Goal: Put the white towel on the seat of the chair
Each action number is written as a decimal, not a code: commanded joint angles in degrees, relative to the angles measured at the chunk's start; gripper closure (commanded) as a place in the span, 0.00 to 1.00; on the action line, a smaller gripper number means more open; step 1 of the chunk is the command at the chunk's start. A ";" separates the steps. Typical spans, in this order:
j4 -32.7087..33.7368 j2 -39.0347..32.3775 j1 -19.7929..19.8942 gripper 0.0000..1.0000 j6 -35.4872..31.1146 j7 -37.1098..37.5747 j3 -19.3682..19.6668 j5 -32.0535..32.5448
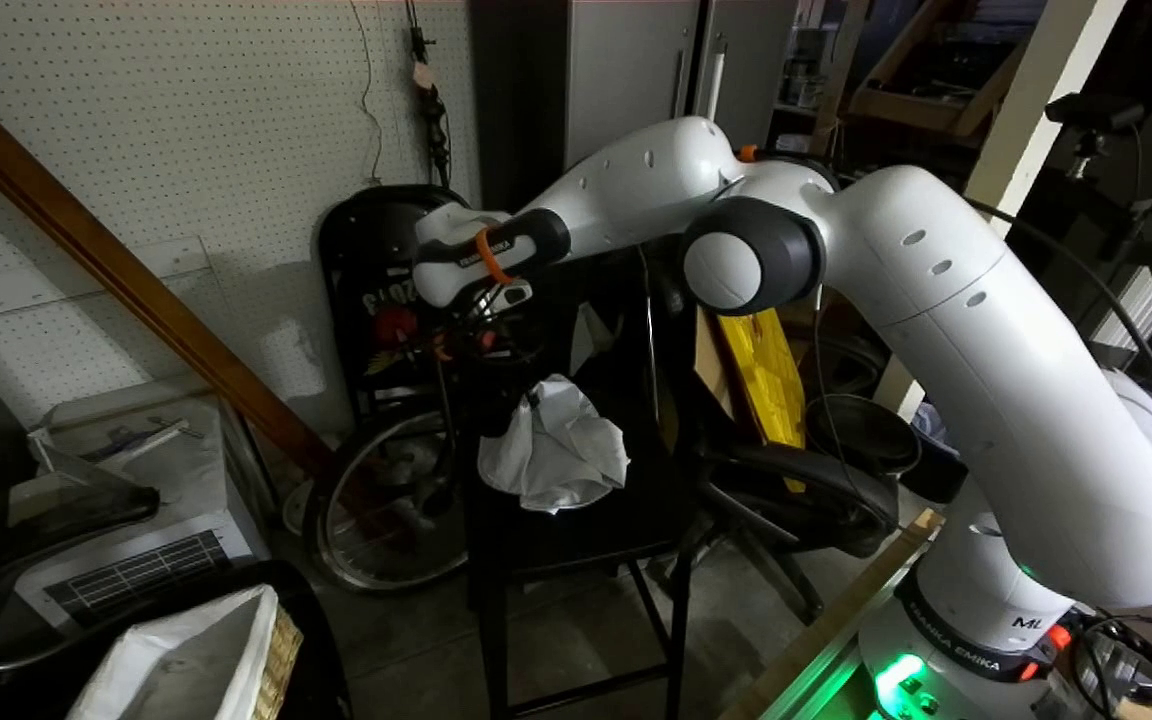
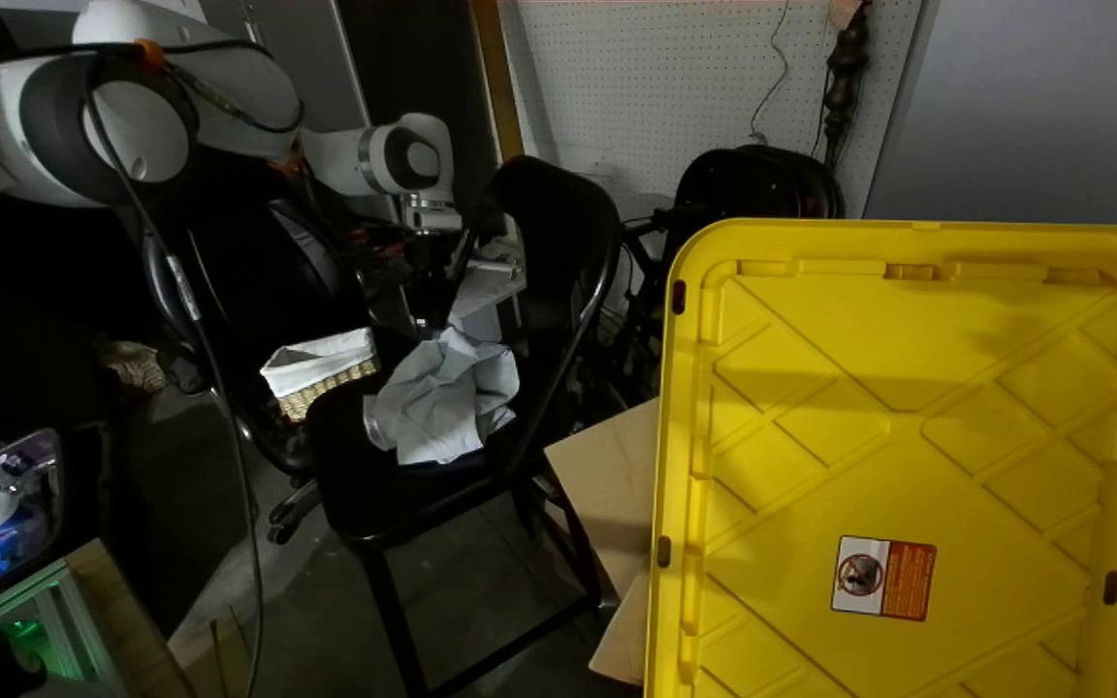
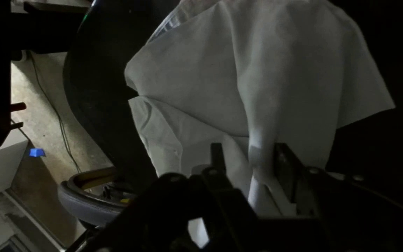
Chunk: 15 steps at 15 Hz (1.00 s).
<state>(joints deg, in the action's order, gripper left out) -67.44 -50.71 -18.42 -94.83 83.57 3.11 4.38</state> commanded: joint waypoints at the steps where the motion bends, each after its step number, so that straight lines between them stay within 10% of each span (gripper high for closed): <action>1: -9.69 9.98 -2.69 0.27 2.34 -5.20 -0.89 5.57; 5: -18.56 19.17 -4.84 0.01 3.95 -11.34 -2.14 12.32; 15: -37.85 38.48 0.70 0.00 -0.34 -36.11 -5.37 28.49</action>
<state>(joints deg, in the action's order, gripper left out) -97.74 -18.25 -20.46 -90.83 54.34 -0.30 28.77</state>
